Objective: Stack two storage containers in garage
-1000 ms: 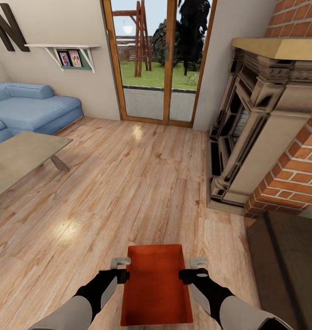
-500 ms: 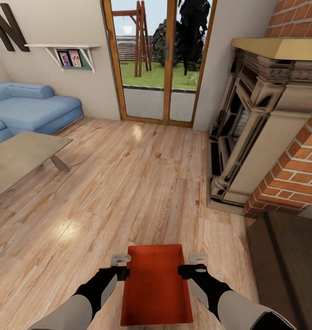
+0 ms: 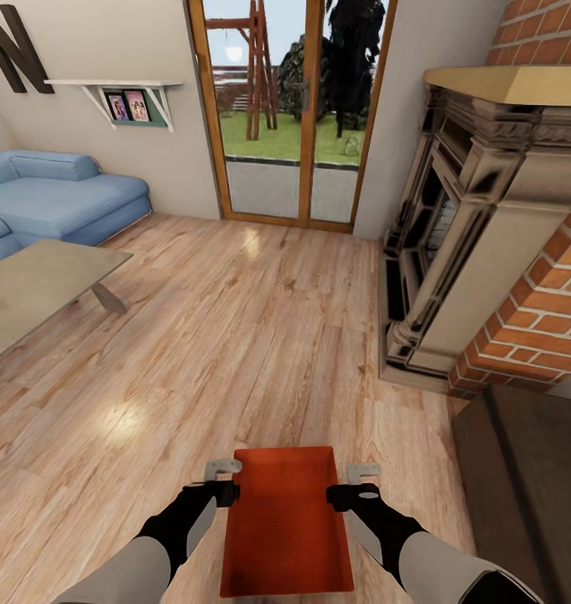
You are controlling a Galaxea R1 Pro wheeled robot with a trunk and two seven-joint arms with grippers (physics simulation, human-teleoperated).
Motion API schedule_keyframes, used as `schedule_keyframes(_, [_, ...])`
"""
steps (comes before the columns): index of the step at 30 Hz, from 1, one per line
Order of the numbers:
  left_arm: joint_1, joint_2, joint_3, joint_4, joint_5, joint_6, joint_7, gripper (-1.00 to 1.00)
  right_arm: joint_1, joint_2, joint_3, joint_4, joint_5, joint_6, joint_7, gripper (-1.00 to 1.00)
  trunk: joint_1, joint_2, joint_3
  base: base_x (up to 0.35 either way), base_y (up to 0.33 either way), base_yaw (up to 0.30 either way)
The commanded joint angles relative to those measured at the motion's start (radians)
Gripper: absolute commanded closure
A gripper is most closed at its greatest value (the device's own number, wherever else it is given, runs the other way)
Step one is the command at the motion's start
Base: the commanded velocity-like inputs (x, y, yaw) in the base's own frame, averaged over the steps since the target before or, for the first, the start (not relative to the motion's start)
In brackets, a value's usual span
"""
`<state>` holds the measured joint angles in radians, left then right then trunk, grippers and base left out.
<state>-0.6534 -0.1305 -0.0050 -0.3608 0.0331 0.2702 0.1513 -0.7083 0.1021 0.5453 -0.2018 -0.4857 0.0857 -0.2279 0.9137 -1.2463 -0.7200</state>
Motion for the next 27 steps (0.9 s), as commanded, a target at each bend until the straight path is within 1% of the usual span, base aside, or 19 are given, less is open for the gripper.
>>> schedule_keyframes(1, [0.0, 0.0, 0.0, -0.002, 0.004, 0.006, 0.004, -1.0, 0.0, 0.0, 0.008, -0.002, -0.005, 0.006, -0.007, -1.0, 0.004, -0.008, -0.004, 0.0, 0.0, 0.0])
schedule_keyframes(3, [0.0, 0.0, -0.001, -0.003, 0.005, 0.011, 0.004, -1.0, 0.0, 0.001, 0.008, -0.002, -0.005, 0.006, -0.007, -1.0, 0.012, -0.022, -0.01, 0.0, 0.0, 0.0])
schedule_keyframes(6, [0.0, 0.001, -0.002, -0.003, 0.004, 0.048, 0.005, -1.0, 0.0, 0.002, 0.007, -0.002, -0.005, 0.006, -0.007, -1.0, 0.023, -0.043, -0.02, 0.0, 0.0, 0.0])
schedule_keyframes(8, [0.0, 0.001, -0.001, -0.002, 0.004, 0.061, 0.006, -1.0, 0.0, 0.003, 0.007, -0.002, -0.005, 0.006, -0.007, -1.0, 0.031, -0.057, -0.026, 0.0, 0.0, 0.0])
schedule_keyframes(27, [0.0, 0.002, 0.0, 0.003, 0.01, 0.07, 0.01, -1.0, 0.0, 0.001, 0.007, -0.002, -0.005, 0.006, -0.006, -1.0, 0.104, -0.19, -0.085, 0.0, 0.0, 0.0])
